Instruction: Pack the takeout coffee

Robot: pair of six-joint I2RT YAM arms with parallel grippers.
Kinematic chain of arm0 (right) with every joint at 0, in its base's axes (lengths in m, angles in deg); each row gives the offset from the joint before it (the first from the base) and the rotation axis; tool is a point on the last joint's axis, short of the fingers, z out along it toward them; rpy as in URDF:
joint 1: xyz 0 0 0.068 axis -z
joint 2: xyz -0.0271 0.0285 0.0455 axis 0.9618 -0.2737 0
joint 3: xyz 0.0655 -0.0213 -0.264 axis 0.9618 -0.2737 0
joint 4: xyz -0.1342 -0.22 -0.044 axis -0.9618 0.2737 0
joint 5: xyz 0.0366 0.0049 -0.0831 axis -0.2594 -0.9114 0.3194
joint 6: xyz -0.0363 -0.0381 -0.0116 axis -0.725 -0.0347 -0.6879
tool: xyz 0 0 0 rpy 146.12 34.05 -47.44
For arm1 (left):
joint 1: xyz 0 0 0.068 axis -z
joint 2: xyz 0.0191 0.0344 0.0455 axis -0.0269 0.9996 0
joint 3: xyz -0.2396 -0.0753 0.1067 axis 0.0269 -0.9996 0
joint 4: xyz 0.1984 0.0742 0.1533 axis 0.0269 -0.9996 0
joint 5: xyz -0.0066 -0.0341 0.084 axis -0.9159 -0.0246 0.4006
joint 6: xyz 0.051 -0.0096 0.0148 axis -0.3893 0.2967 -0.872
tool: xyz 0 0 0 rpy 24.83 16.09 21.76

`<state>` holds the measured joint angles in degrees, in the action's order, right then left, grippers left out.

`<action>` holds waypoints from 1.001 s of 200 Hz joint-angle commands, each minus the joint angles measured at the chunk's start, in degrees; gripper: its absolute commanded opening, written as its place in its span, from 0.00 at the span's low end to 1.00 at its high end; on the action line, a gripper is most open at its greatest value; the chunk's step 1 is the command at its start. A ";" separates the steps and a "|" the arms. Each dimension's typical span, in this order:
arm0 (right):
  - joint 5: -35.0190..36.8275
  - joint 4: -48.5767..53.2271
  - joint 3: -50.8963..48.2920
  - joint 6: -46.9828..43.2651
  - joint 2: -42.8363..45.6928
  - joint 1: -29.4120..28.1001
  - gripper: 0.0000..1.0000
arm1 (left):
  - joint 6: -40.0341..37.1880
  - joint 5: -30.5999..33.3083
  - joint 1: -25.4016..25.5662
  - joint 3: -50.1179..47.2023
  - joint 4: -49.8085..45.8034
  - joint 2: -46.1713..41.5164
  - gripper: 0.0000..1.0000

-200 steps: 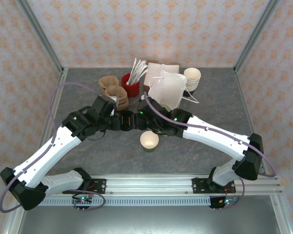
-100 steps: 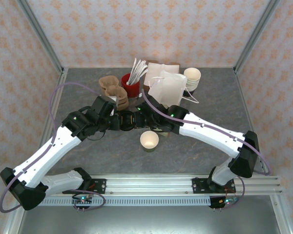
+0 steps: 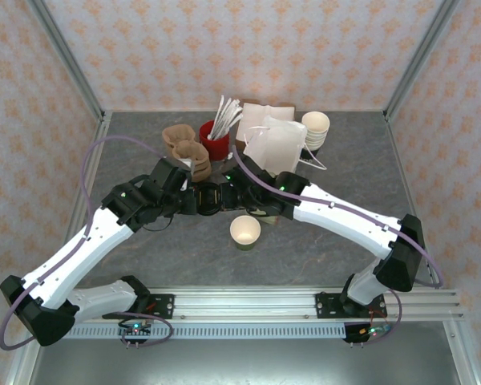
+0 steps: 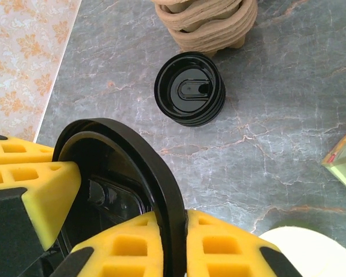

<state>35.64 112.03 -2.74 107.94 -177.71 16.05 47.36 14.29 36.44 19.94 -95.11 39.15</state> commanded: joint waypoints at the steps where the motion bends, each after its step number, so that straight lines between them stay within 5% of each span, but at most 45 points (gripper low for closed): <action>1: -0.63 1.31 1.77 -0.41 -0.47 0.27 0.04 | -1.30 0.40 0.70 0.06 1.42 -0.64 0.15; 45: -3.18 2.37 0.44 0.37 1.05 1.42 0.00 | -6.94 0.17 0.70 1.98 2.12 -3.60 0.51; 65: -4.33 3.22 -0.53 0.72 2.37 1.88 0.00 | -11.19 -1.32 0.66 2.99 3.00 -6.11 0.57; 107: -7.97 6.27 -2.91 1.67 5.51 3.77 0.00 | -20.73 -1.81 1.60 5.53 1.91 -9.46 0.58; 153: -17.30 10.53 -4.72 0.37 8.70 7.78 0.00 | -36.94 -6.77 7.66 4.10 4.39 -12.89 0.47; 200: -18.50 13.88 -6.67 -1.76 12.50 10.18 0.00 | -45.58 -11.15 9.48 5.65 6.42 -11.78 0.49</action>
<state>19.29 122.67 -7.96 107.79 -167.98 25.28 9.44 6.42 45.44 24.14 -91.03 26.30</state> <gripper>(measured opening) 0.046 0.483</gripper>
